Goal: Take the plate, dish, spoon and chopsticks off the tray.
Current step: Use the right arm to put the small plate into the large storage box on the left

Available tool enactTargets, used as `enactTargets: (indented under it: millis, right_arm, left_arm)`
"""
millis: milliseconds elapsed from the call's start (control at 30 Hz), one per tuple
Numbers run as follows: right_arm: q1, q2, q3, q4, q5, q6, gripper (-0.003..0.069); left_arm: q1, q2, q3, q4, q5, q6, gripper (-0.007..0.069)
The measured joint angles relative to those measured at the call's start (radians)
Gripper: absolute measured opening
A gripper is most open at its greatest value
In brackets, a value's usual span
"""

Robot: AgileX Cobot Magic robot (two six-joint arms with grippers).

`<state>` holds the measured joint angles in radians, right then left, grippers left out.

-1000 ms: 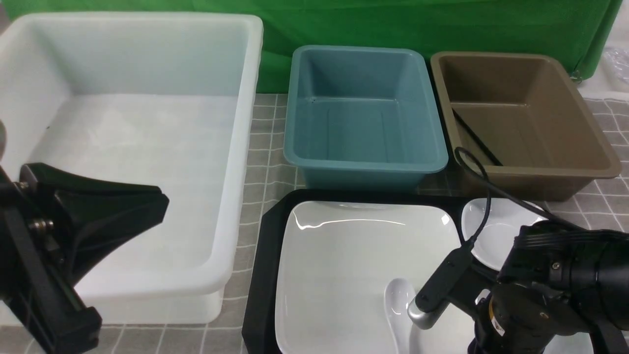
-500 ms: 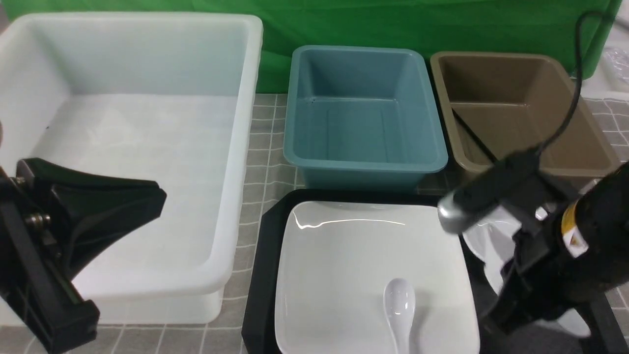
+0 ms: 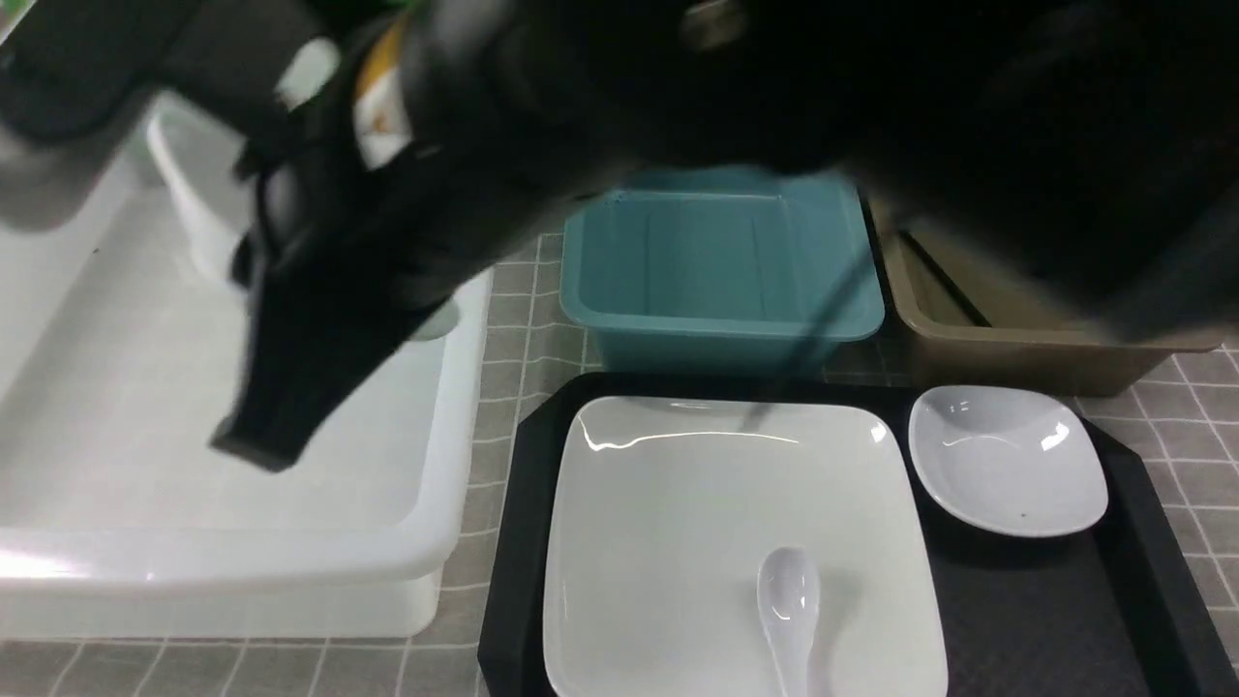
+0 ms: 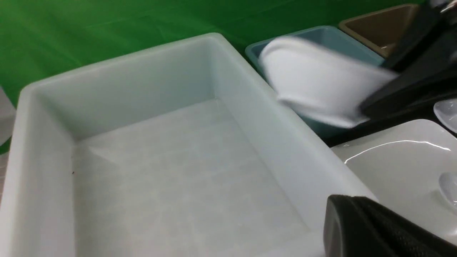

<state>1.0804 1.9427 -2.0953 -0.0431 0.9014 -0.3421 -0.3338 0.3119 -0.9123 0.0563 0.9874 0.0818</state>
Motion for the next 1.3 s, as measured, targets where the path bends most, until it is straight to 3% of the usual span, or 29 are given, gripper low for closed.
enactTargets:
  millis: [267,500,600,767,833,1133,1300]
  right_arm:
    - [-0.002,0.333,-0.246,0.005,0.068,-0.064,0.0059]
    - [-0.028,0.417,-0.273,0.001,0.094,-0.066,0.007]
    - [-0.03,0.422,-0.274,0.001,0.105,-0.066,0.0114]
    - [-0.03,0.422,-0.274,0.002,0.141,-0.065,0.0266]
    - [-0.03,0.422,-0.274,0.001,0.152,-0.065,0.029]
    - [-0.021,0.383,-0.278,-0.002,0.217,-0.024,0.0306]
    - [-0.009,0.229,-0.284,-0.008,0.265,0.044,0.03]
  left_arm:
    - [0.0,-0.047,0.0,0.006,0.049,-0.004,0.0005]
    - [0.0,-0.047,0.001,0.007,0.034,0.007,0.0005]
    - [0.0,-0.047,0.001,0.006,0.032,0.021,0.0005]
    - [0.0,-0.047,0.001,-0.035,0.029,0.049,0.0005]
    - [0.0,-0.047,0.001,-0.056,0.029,0.064,0.0005]
    - [0.0,-0.047,0.001,-0.074,0.029,0.078,0.0005]
    - [0.0,-0.047,0.001,-0.075,0.014,0.079,0.0005]
